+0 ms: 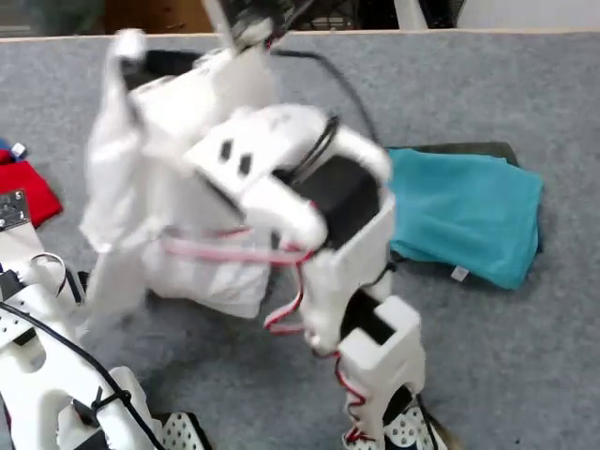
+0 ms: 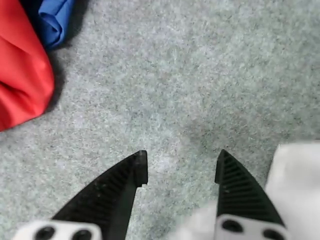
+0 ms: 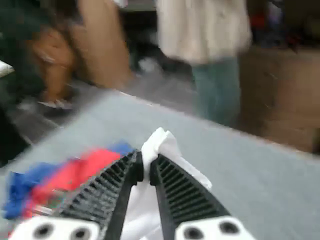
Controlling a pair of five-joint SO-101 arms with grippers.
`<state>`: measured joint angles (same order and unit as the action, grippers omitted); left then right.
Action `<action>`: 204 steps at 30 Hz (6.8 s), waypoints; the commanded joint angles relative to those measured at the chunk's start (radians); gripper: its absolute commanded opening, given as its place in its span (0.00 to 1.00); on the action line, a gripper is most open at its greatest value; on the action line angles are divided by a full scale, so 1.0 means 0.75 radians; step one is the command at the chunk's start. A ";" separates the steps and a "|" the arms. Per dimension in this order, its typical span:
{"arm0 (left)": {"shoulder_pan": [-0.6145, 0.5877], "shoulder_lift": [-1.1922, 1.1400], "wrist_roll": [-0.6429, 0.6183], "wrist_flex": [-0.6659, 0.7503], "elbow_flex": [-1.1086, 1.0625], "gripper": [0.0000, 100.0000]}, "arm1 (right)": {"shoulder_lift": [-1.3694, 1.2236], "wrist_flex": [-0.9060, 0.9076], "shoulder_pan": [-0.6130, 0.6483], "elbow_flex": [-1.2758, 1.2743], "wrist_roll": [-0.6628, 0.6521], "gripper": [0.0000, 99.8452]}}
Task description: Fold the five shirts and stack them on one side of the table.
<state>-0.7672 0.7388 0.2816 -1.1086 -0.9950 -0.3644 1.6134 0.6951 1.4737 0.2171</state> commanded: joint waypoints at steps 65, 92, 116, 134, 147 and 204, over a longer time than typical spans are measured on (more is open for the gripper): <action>0.116 -0.002 -0.139 0.041 0.171 0.24 | -0.447 0.207 -0.020 -0.596 -0.417 0.21; 0.915 -0.745 -0.749 -0.014 0.619 0.23 | -0.071 -0.110 -0.720 -0.856 -0.546 0.27; 1.098 -0.851 -0.683 -0.004 0.635 0.06 | -0.142 -0.172 -0.726 -0.850 -0.548 0.27; 0.842 -0.428 -0.190 -0.720 1.531 0.03 | -0.148 0.084 -0.722 -0.500 -0.540 0.28; -0.050 -0.356 0.106 -0.869 2.143 0.03 | -0.234 0.070 -0.325 -0.752 -0.460 0.28; -0.703 -0.364 0.317 -0.722 1.159 0.03 | -1.053 -0.274 0.534 -0.349 -0.342 0.19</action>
<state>-1.2735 0.4534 0.4994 -1.6870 -0.1112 -1.1577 1.4124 1.0679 1.2098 -0.0453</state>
